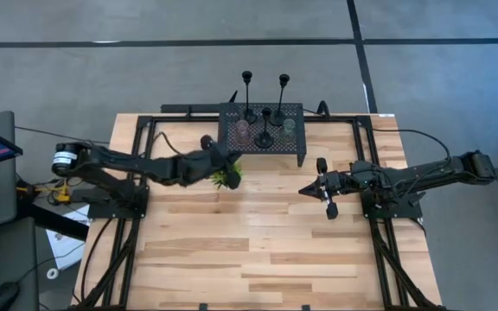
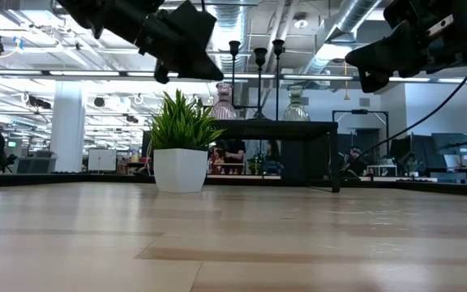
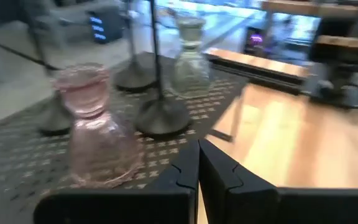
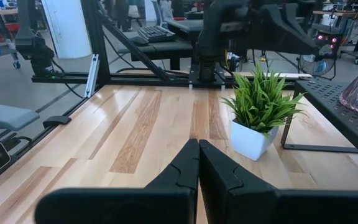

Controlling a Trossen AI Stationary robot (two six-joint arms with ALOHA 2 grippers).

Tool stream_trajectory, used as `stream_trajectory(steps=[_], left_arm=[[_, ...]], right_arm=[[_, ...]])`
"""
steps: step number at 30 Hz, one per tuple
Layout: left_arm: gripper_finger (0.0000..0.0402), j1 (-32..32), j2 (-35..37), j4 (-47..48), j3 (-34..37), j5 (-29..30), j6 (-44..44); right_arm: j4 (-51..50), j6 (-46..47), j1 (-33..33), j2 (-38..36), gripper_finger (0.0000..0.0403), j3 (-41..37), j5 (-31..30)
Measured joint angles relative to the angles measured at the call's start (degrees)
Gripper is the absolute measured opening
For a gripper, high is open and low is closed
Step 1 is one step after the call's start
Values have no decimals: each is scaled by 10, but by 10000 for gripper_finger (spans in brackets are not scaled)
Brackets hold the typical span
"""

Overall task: Pick & Place candle stick holders
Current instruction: Put the pink glass candle holder on the shelf

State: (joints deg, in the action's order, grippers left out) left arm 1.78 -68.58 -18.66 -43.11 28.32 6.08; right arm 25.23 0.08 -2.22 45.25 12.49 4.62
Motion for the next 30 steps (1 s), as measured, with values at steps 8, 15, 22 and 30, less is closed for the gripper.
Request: stream_trajectory(steps=[8,15,22,30], left_arm=[[3,-42,-94,-173,0,128,-29],[3,-26,-173,-352,0,141,-82],[3,6,-205,-387,0,156,-99],[3,27,-220,-443,0,146,-101]], right_arm=[[0,0,0,0,0,0,0],[0,0,0,0,0,0,0],[0,-2,0,0,0,0,-1],[3,-10,1,0,0,0,-1]])
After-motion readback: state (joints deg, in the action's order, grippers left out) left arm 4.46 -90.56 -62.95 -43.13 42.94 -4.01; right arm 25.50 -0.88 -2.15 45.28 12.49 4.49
